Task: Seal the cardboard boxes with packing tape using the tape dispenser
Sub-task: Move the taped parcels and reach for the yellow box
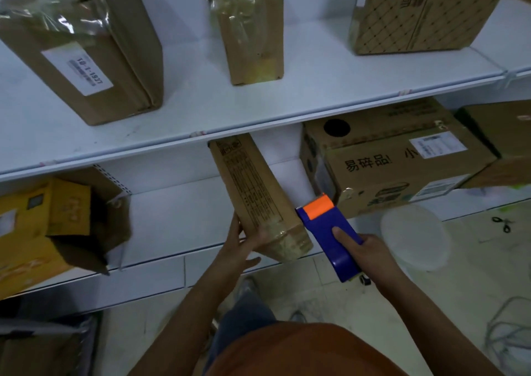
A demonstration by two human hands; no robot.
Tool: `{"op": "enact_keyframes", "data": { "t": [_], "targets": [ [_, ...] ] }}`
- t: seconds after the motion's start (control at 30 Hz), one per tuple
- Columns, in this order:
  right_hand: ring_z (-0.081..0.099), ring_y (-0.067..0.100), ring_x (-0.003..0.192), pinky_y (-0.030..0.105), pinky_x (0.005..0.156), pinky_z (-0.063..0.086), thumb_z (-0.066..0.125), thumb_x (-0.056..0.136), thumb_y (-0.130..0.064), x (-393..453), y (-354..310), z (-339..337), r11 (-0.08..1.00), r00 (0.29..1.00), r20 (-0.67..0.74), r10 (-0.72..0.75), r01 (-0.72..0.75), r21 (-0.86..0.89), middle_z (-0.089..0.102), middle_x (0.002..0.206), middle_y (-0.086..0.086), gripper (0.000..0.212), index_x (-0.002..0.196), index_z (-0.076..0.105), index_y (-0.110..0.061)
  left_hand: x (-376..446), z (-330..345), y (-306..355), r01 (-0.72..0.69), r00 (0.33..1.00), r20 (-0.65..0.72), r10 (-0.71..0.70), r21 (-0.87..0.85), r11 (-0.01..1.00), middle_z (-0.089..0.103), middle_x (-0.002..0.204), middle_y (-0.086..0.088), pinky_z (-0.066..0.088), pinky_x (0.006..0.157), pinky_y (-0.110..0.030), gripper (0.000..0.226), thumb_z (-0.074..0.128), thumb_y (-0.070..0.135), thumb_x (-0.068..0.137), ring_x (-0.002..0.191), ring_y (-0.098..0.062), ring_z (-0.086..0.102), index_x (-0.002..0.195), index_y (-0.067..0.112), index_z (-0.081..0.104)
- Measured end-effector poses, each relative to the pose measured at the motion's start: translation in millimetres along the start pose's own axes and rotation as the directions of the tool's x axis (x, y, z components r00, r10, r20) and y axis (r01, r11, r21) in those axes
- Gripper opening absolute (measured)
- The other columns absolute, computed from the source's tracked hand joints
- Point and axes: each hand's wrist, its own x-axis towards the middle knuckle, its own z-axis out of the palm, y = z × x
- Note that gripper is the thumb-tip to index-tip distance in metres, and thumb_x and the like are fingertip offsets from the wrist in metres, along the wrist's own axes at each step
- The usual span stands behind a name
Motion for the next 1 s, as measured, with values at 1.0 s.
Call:
{"op": "enact_keyframes", "data": {
  "t": [1.0],
  "targets": [
    [0.049,0.017,0.069,0.027,0.069,0.039,0.064,0.083,-0.060,-30,20,-2,0.145,0.299,0.086,-0.950,0.669,-0.729,0.052,0.058,0.002,0.054,0.061,0.054,-0.011,-2,31,104,-0.082,0.756,0.647,-0.101,0.247,0.966,0.053,0.145,-0.011,0.039,0.112,-0.038,0.066,0.047,0.024,0.082,0.134,-0.024,0.049,0.147,0.011,0.044]
  ]
}}
